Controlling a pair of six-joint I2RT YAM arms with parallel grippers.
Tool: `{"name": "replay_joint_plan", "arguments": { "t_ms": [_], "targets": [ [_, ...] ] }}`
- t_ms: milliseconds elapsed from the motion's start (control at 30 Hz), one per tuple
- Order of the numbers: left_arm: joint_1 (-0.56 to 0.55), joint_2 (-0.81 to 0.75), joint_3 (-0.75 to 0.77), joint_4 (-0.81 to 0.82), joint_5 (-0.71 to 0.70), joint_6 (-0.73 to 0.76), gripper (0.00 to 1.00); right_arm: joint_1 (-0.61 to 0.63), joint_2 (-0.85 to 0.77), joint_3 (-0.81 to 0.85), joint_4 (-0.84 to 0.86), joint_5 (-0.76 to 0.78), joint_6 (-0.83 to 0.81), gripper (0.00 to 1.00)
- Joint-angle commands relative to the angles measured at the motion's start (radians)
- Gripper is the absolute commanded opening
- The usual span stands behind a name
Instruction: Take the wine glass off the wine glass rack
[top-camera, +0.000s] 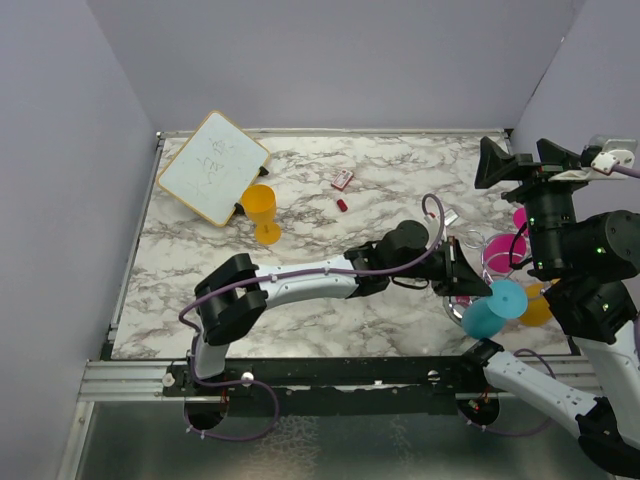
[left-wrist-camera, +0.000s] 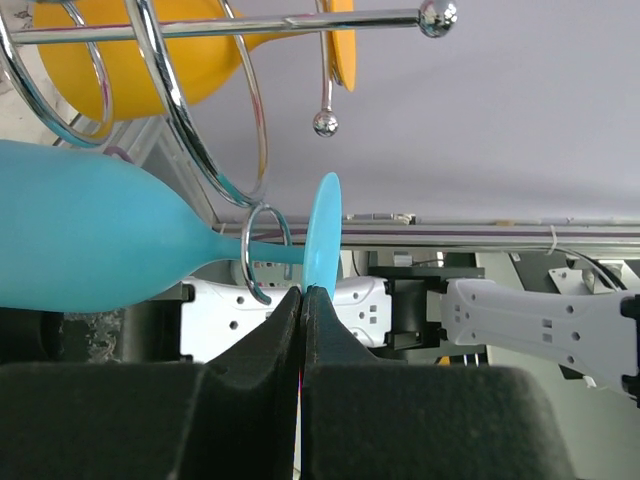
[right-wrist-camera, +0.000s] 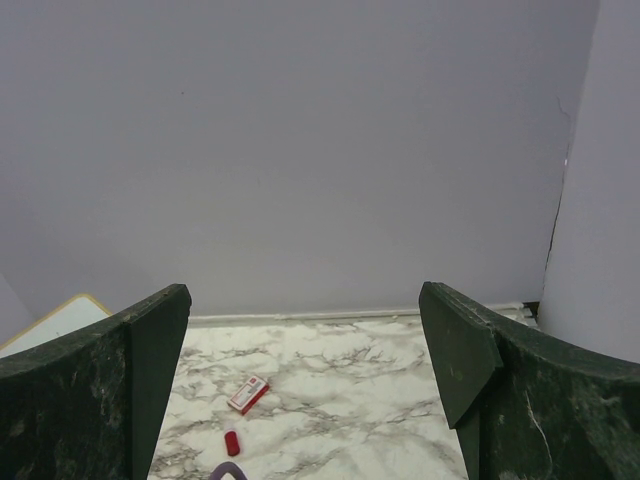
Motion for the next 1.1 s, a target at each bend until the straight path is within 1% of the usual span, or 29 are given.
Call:
{"name": "replay_joint_plan", "arguments": {
  "t_ms": [0,300,833,1067],
  "targets": [
    [0.001,-0.072,-0.027,0.030,0.026,-0.014,0.00,-0.003,-0.011,-0.006,0.020,-0.014,-0.011,1.00],
    [-0.008,-0.105,-0.068,0.042,0.042,-0.012,0.00,-0.003,-0.007,-0.007,0.018,-0.015,-0.002,1.00],
    [-0.037,-0.121,-0.091,0.105,0.080,-0.016,0.00,-0.004,-0.004,-0.003,-0.013,-0.024,0.033,1.00],
    [-0.037,-0.174,-0.166,0.106,0.051,-0.005,0.00,-0.003,-0.002,-0.010,-0.031,-0.025,0.045,1.00]
  ]
}}
